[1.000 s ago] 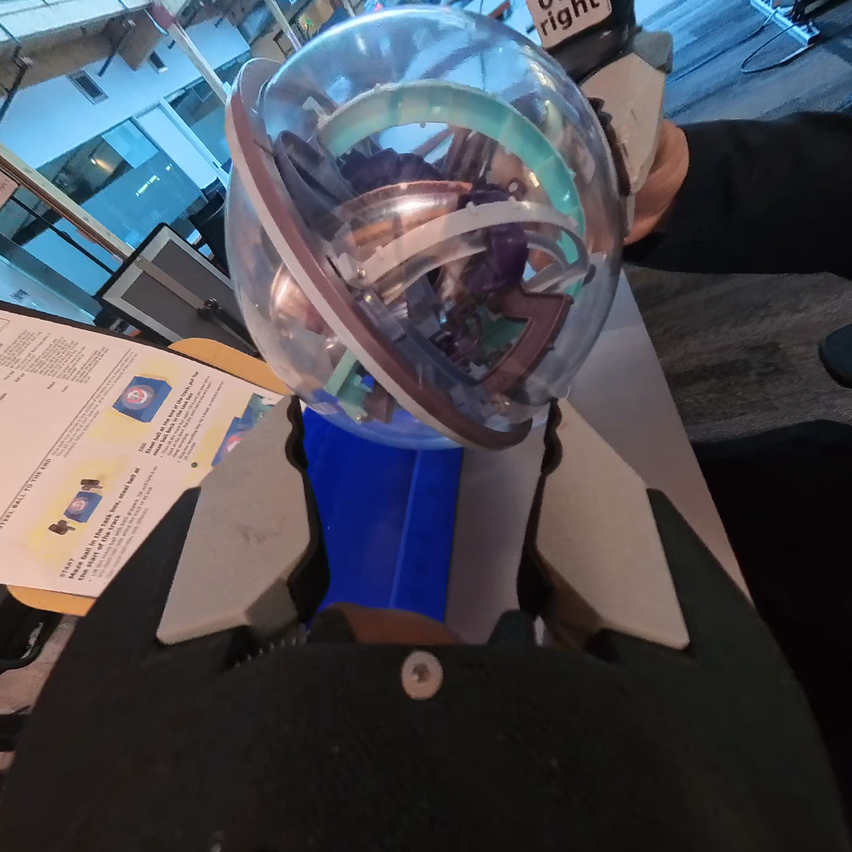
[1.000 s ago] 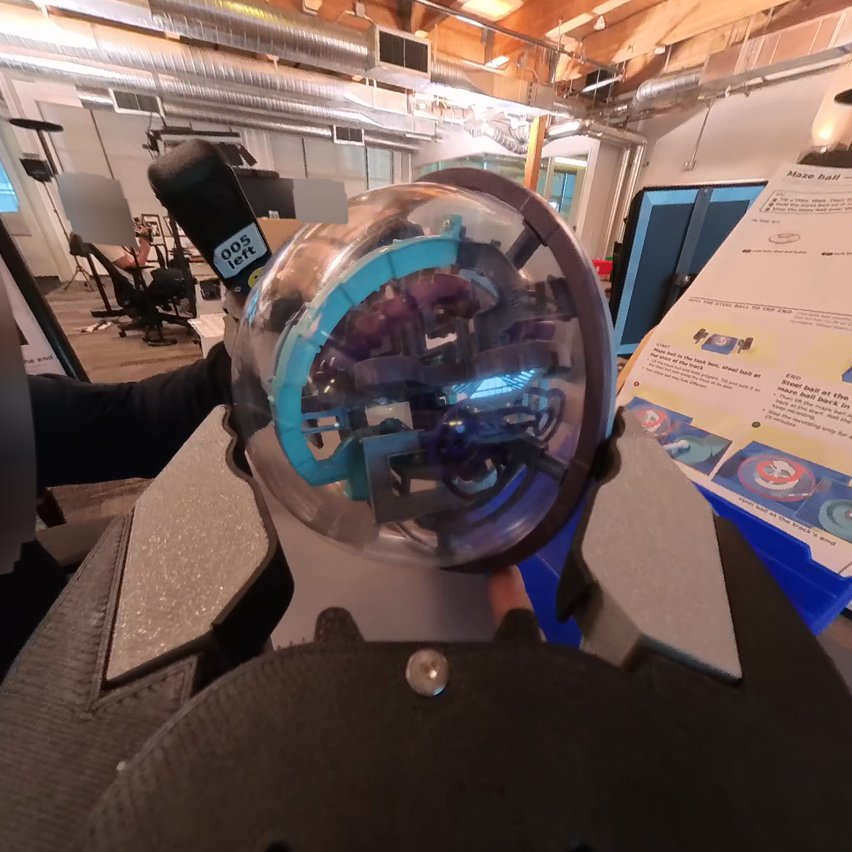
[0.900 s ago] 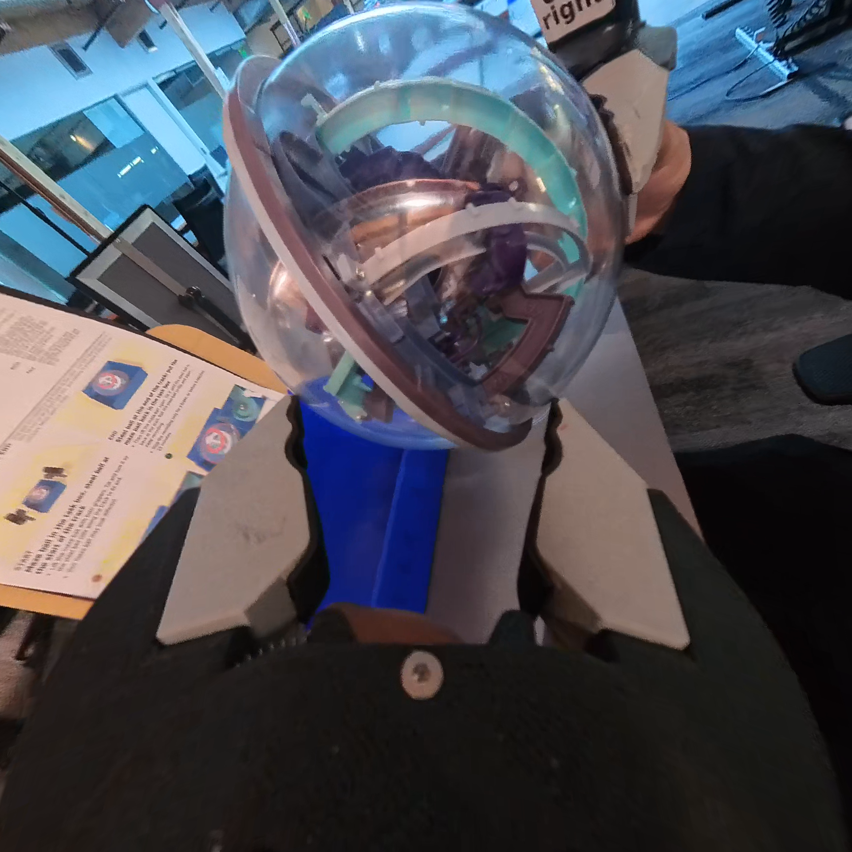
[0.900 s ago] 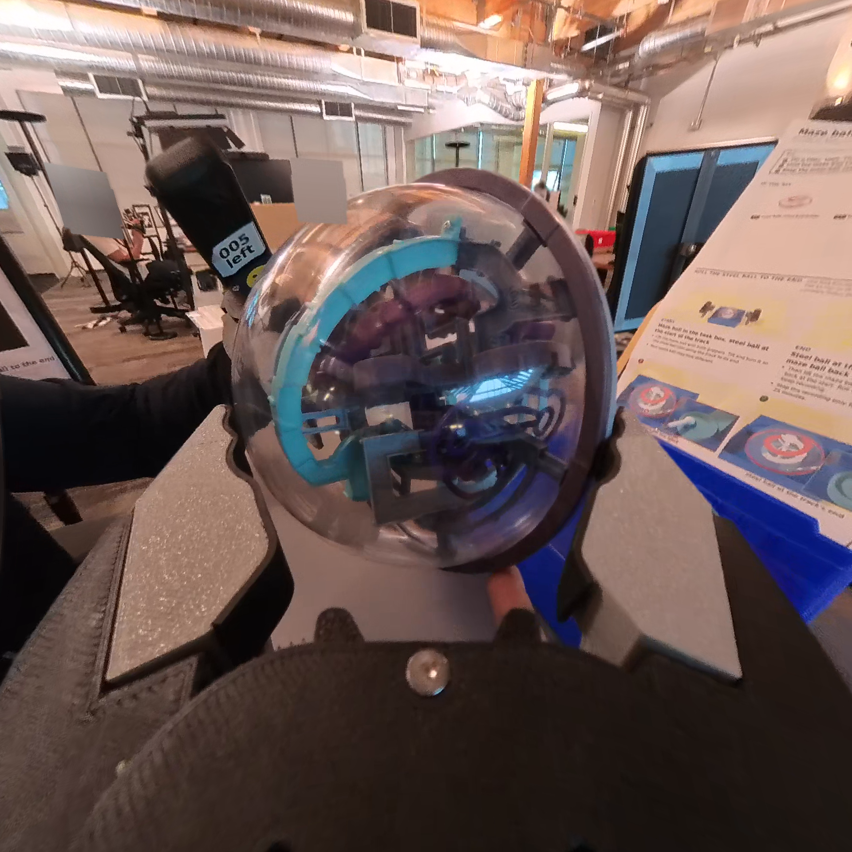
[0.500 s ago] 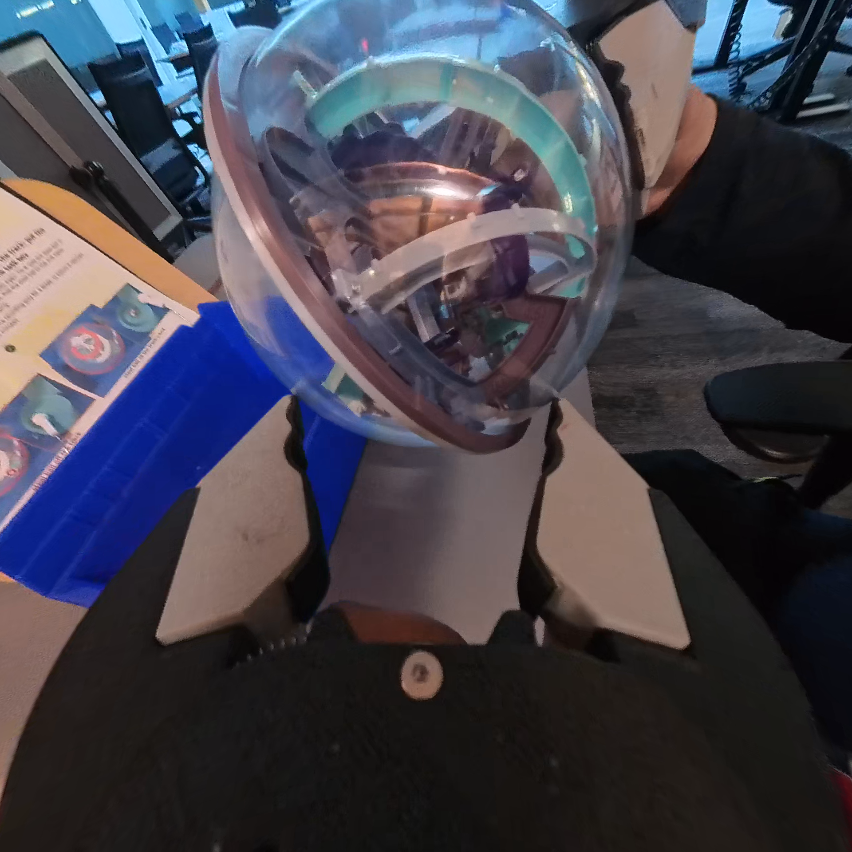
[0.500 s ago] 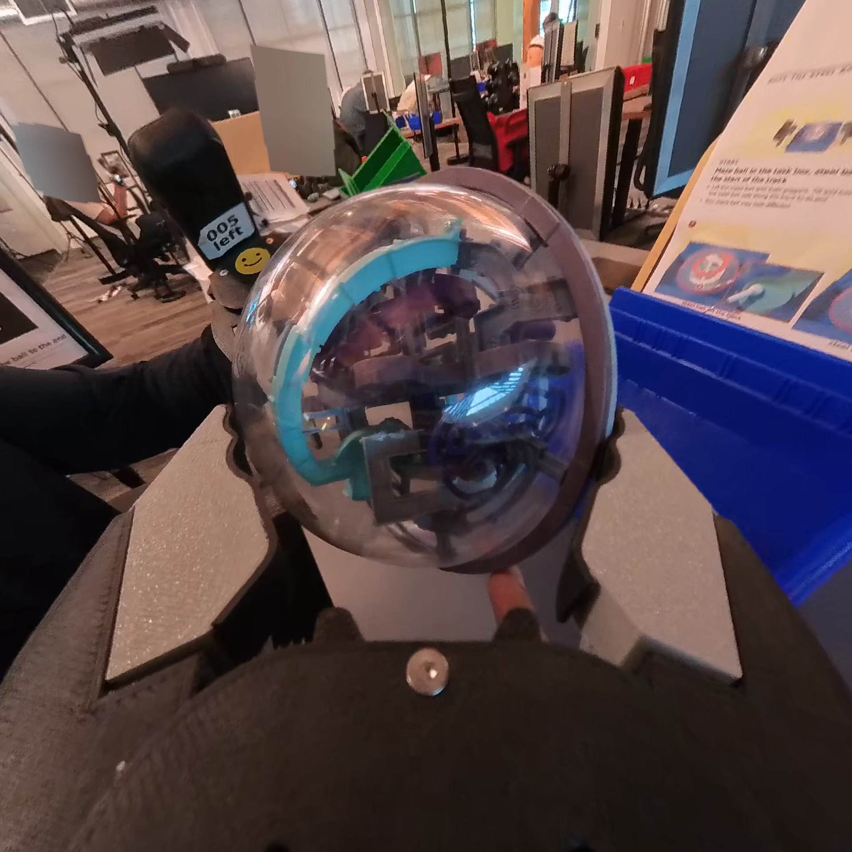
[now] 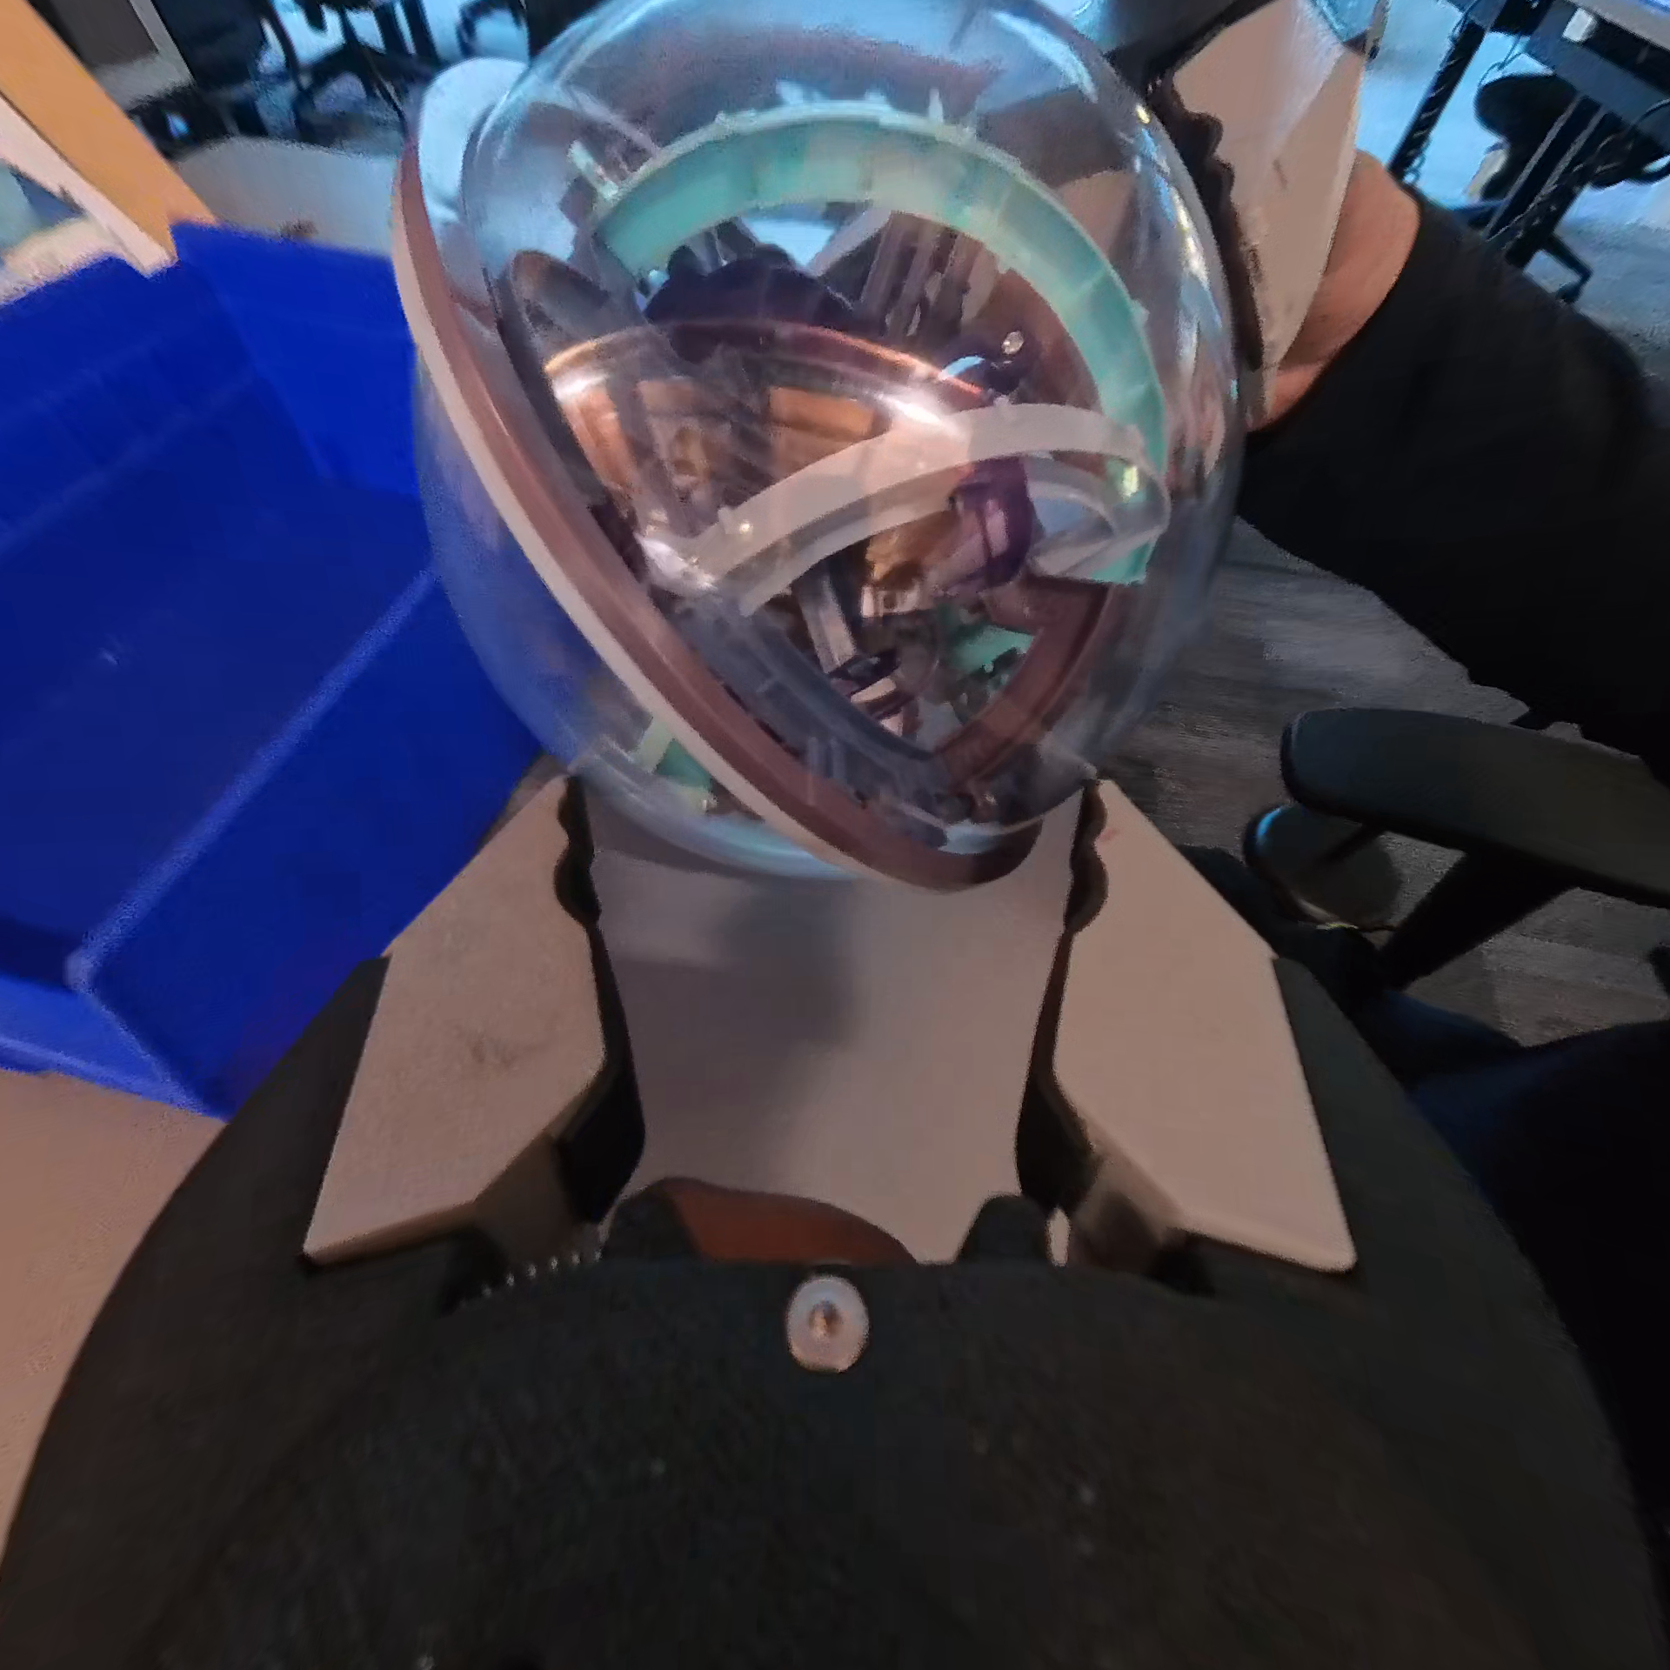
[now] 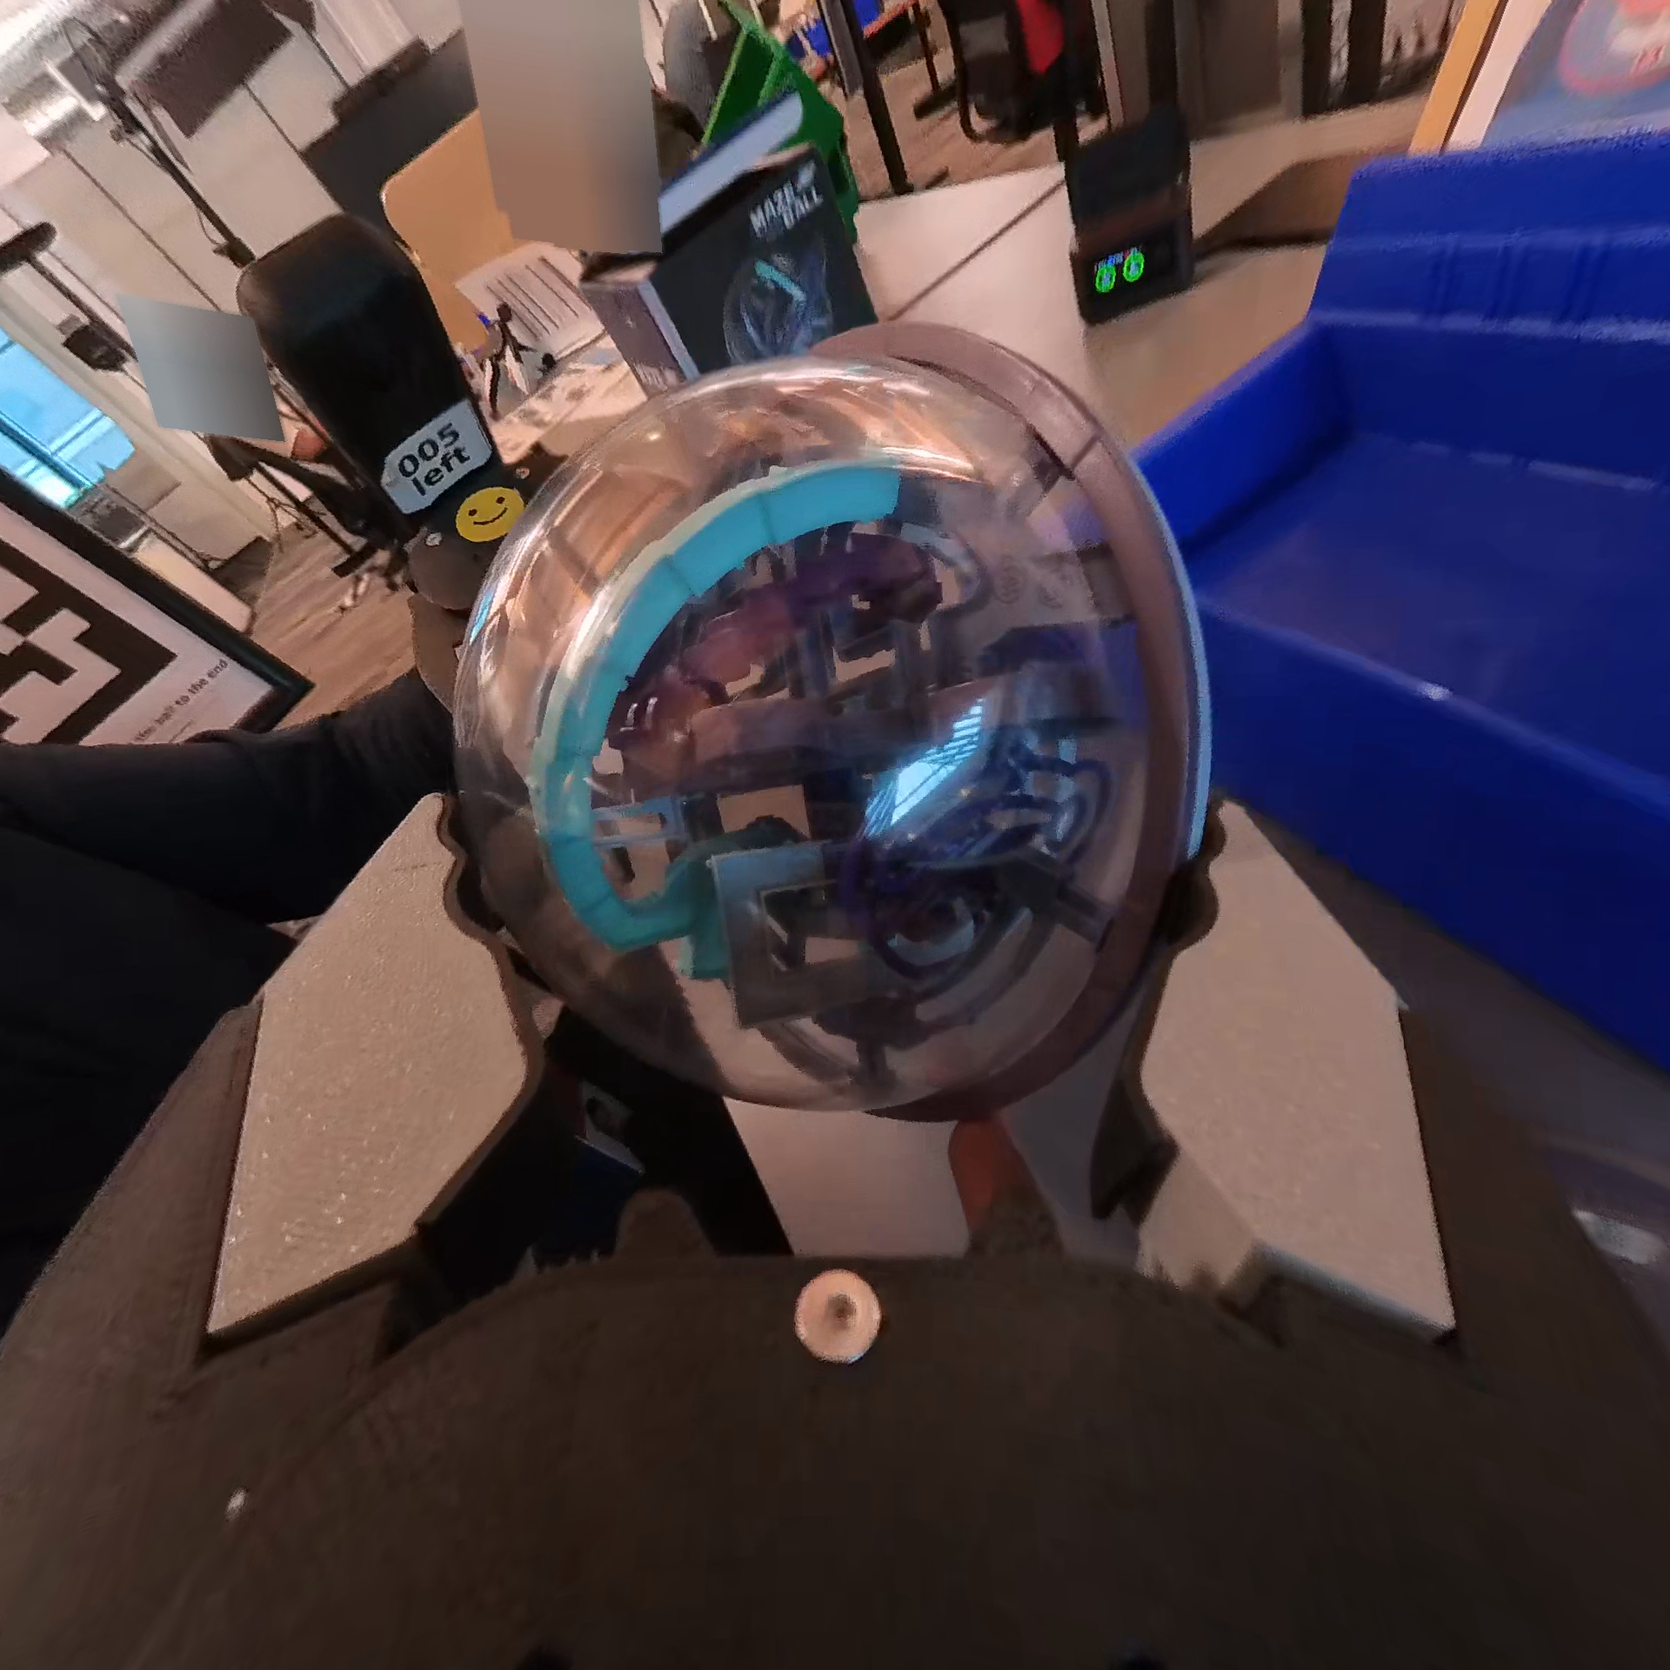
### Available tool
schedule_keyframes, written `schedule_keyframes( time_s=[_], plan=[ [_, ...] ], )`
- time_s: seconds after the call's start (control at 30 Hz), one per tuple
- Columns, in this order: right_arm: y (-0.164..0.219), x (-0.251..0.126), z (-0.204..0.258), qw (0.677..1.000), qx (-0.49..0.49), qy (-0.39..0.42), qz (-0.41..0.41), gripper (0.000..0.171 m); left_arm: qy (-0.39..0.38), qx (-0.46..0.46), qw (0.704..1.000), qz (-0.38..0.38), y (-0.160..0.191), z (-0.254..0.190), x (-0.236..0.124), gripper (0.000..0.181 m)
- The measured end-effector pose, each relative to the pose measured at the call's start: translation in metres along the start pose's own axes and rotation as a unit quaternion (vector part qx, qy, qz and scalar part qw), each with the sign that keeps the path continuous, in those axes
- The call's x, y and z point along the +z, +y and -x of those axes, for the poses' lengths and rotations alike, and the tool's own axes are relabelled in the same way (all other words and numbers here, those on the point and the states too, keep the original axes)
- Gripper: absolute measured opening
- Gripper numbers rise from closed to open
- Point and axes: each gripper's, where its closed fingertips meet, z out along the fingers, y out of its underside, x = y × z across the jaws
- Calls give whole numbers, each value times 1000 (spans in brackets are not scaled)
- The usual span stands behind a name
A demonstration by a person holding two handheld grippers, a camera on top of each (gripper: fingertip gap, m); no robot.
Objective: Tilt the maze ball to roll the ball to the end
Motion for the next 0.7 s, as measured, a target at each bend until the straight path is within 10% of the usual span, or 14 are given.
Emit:
schedule_keyframes(
  time_s=[0.7],
  plan=[
    [45,24,-20,995,50,-45,74,149,-11,-31,999,23,56,-1,12,95]
  ],
)
